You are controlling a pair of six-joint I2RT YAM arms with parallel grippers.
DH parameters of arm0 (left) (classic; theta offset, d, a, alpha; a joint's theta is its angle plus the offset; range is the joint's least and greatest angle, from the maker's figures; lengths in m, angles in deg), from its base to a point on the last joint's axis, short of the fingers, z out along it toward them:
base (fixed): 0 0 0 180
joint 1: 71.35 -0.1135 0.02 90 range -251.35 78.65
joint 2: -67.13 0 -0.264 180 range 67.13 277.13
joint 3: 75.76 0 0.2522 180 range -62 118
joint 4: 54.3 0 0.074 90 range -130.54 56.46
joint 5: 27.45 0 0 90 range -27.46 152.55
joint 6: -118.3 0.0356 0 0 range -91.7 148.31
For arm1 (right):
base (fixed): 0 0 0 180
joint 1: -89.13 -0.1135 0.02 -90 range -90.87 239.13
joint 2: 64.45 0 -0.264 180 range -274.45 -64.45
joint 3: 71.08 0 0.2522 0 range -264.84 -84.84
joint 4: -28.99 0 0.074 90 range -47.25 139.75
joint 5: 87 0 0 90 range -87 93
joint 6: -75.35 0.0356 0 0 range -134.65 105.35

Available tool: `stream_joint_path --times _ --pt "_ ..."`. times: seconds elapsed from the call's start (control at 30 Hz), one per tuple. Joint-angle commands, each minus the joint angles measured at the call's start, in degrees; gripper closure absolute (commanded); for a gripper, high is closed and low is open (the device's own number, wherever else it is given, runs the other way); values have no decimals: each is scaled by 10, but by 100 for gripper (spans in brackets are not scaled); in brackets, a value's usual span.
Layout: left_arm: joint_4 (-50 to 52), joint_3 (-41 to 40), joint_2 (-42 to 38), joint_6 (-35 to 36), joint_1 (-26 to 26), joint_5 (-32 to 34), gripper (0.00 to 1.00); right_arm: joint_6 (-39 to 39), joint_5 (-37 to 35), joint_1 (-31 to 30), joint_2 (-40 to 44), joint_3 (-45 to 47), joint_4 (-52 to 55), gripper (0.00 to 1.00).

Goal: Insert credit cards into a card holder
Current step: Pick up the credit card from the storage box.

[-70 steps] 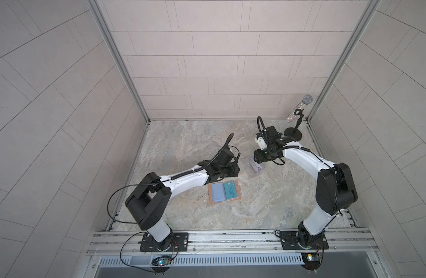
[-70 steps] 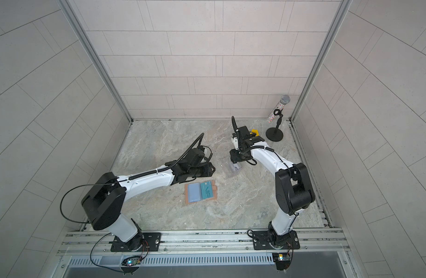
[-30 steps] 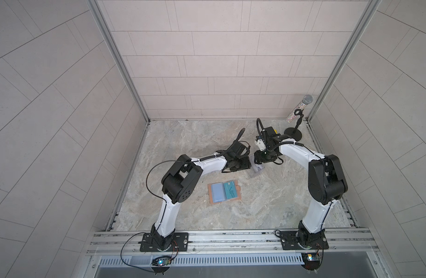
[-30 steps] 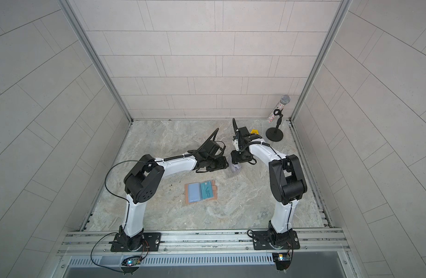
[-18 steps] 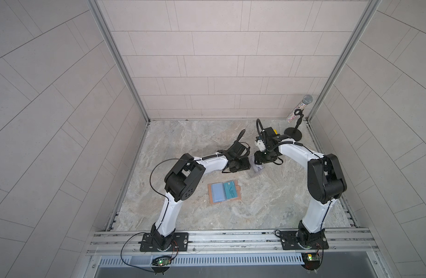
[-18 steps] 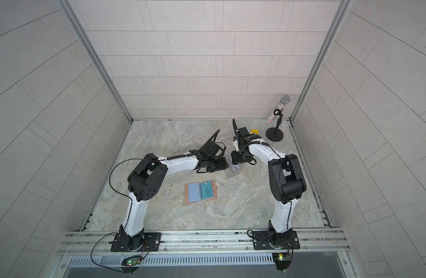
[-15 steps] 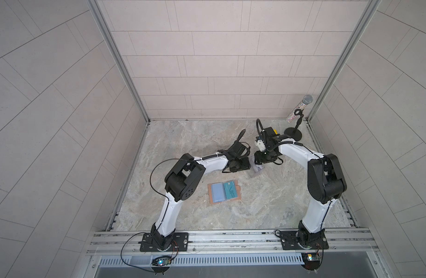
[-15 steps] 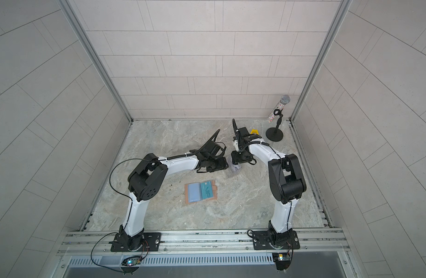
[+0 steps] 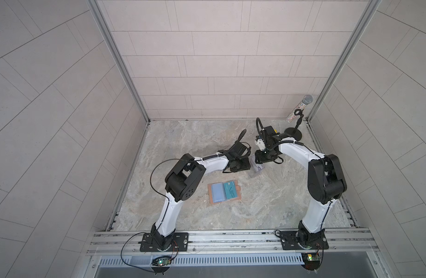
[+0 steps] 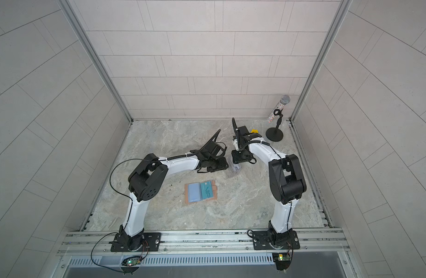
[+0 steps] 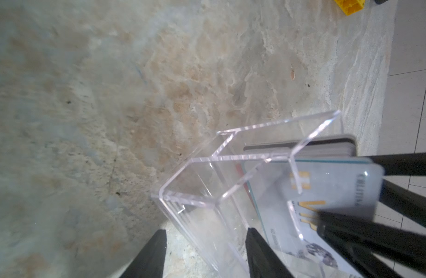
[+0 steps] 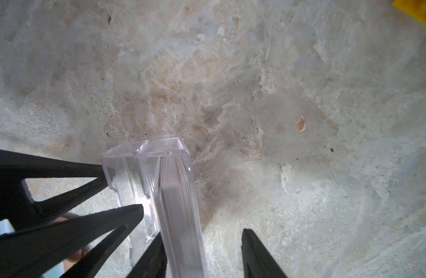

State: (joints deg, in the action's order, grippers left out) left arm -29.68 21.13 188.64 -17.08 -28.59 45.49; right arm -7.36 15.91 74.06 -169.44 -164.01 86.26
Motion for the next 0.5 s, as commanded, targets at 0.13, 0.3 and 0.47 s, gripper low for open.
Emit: stream_joint_path --times 0.13,0.3,0.47 --pt "31 -12 3 11 -7 15 43 -11 -33 4 33 -15 21 53" --pt "31 -14 2 11 -6 15 43 -11 -31 3 39 -18 27 55" --pt "29 -17 1 11 -7 15 44 -11 -28 3 45 -20 32 59"
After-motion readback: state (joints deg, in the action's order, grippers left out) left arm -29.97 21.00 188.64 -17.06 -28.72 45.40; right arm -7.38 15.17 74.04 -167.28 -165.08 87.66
